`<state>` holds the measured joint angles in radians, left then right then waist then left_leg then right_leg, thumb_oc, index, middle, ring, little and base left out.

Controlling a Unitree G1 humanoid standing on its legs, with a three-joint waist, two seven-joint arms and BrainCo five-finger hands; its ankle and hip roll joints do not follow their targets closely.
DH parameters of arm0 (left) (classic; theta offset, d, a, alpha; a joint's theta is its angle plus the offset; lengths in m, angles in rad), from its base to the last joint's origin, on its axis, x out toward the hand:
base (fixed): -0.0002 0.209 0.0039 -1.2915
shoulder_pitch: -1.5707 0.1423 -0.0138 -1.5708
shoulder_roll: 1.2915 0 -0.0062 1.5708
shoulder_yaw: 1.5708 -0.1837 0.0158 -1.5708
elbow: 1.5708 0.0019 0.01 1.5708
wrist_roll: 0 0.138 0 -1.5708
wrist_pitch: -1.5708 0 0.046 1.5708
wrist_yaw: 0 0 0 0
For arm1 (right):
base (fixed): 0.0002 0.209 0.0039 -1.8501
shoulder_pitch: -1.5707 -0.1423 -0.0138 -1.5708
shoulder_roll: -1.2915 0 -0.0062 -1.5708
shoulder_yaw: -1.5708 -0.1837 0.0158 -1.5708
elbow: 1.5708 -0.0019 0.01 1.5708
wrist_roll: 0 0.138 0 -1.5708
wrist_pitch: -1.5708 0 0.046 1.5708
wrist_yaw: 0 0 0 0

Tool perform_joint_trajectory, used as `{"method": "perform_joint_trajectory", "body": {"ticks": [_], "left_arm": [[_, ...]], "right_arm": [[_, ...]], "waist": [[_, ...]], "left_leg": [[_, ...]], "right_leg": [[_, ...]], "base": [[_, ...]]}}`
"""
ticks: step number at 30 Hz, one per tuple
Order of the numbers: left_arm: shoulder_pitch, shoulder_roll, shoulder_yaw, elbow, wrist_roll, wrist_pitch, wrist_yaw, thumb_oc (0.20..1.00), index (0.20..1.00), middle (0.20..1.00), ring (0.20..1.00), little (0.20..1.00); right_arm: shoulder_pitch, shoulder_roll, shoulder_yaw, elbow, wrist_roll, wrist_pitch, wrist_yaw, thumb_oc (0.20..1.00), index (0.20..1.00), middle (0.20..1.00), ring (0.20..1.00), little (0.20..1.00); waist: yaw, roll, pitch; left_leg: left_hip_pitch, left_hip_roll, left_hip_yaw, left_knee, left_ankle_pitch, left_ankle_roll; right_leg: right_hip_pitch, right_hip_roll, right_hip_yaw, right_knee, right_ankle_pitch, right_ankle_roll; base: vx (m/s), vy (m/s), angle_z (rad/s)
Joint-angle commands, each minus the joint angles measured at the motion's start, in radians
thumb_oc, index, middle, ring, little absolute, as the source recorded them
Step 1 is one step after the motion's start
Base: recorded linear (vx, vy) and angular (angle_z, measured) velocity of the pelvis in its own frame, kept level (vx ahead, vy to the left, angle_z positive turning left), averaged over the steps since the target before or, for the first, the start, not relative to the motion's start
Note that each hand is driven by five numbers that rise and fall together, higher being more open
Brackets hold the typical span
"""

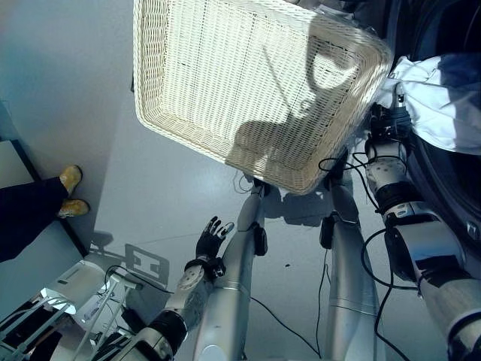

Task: Put the clothes into the washing machine.

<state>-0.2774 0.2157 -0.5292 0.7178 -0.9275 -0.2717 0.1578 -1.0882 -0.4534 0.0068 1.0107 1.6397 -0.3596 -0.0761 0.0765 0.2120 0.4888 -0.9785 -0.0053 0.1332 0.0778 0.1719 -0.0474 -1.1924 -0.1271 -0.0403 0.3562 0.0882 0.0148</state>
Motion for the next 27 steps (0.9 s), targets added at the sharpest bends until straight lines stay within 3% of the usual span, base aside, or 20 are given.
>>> {"method": "perform_joint_trajectory", "body": {"ticks": [1,3,9,11,18,19,21,24,27], "left_arm": [[0.055,0.003,-0.048,-0.069,-0.029,-0.012,0.013,1.000,1.000,1.000,1.000,1.000],[0.076,0.021,-0.048,-0.095,-0.031,-0.012,0.013,1.000,1.000,1.000,1.000,1.000],[0.103,0.047,-0.023,-0.123,-0.024,0.003,-0.001,1.000,1.000,1.000,1.000,1.000],[0.115,0.056,-0.006,-0.123,-0.022,0.002,-0.016,1.000,1.000,1.000,1.000,1.000],[0.146,0.089,0.043,-0.125,-0.019,0.014,-0.045,1.000,1.000,1.000,1.000,1.000],[0.151,0.102,0.069,-0.122,-0.015,0.032,-0.050,1.000,1.000,1.000,1.000,1.000],[0.154,0.112,0.086,-0.116,-0.016,0.043,-0.053,1.000,1.000,1.000,1.000,1.000],[0.158,0.129,0.104,-0.104,-0.021,0.060,-0.062,1.000,1.000,1.000,1.000,1.000],[0.162,0.145,0.118,-0.102,-0.031,0.078,-0.071,1.000,1.000,1.000,1.000,1.000]], "right_arm": [[-0.048,-0.133,0.009,-0.070,0.104,-0.119,0.036,0.200,0.200,0.200,0.200,0.200],[-0.052,-0.153,-0.014,-0.117,0.078,-0.233,0.037,0.200,0.200,0.200,0.200,0.200],[-0.004,-0.181,-0.034,-0.237,-0.071,-0.336,-0.015,0.200,0.200,0.200,0.200,0.200],[0.019,-0.204,-0.048,-0.307,-0.174,-0.403,-0.124,0.200,0.200,0.200,0.200,0.200],[0.112,-0.284,-0.109,-0.463,-0.372,-0.467,-0.330,0.200,0.200,0.200,0.200,0.200],[0.134,-0.321,-0.130,-0.518,-0.482,-0.485,-0.442,0.200,0.200,0.200,0.200,0.200],[0.144,-0.365,-0.144,-0.539,-0.577,-0.488,-0.547,0.200,0.200,0.200,0.200,0.200],[0.139,-0.443,-0.161,-0.512,-0.594,-0.514,-0.610,0.200,0.200,0.200,0.200,0.200],[0.168,-0.502,-0.194,-0.483,-0.557,-0.546,-0.612,0.200,0.200,0.200,0.200,0.200]], "waist": [[-0.020,0.188,0.031],[-0.019,0.187,0.031],[-0.032,0.168,0.031],[-0.044,0.154,0.031],[-0.079,0.112,0.031],[-0.096,0.090,0.031],[-0.108,0.070,0.031],[-0.120,0.048,0.031],[-0.132,0.033,0.031]], "left_leg": [[-0.033,-0.037,0.009,0.044,-0.019,-0.025],[-0.021,-0.039,0.005,0.041,-0.021,-0.023],[0.003,-0.040,0.005,0.038,-0.024,-0.019],[0.019,-0.040,0.007,0.035,-0.026,-0.017],[0.071,-0.039,0.017,0.030,-0.032,-0.011],[0.096,-0.038,0.023,0.028,-0.038,-0.010],[0.119,-0.036,0.029,0.023,-0.042,-0.009],[0.146,-0.033,0.033,0.021,-0.048,-0.010],[0.160,-0.031,0.035,0.024,-0.053,-0.012]], "right_leg": [[0.021,0.074,-0.026,0.020,-0.091,0.036],[0.032,0.075,-0.027,0.018,-0.092,0.035],[0.062,0.081,-0.026,0.005,-0.086,0.034],[0.082,0.087,-0.022,-0.004,-0.082,0.034],[0.144,0.092,-0.014,-0.041,-0.060,0.042],[0.172,0.094,-0.013,-0.062,-0.046,0.048],[0.199,0.097,-0.012,-0.081,-0.034,0.053],[0.232,0.096,-0.015,-0.099,-0.025,0.059],[0.248,0.097,-0.014,-0.106,-0.021,0.061]], "base": [[0.00,0.000,0.00],[0.00,0.000,0.00],[0.00,0.000,0.00],[-0.04,0.010,-0.01],[-0.01,0.009,-0.01],[-0.02,0.031,-0.03],[-0.01,0.027,-0.10],[0.01,0.010,-0.15],[0.04,0.009,-0.11]]}}
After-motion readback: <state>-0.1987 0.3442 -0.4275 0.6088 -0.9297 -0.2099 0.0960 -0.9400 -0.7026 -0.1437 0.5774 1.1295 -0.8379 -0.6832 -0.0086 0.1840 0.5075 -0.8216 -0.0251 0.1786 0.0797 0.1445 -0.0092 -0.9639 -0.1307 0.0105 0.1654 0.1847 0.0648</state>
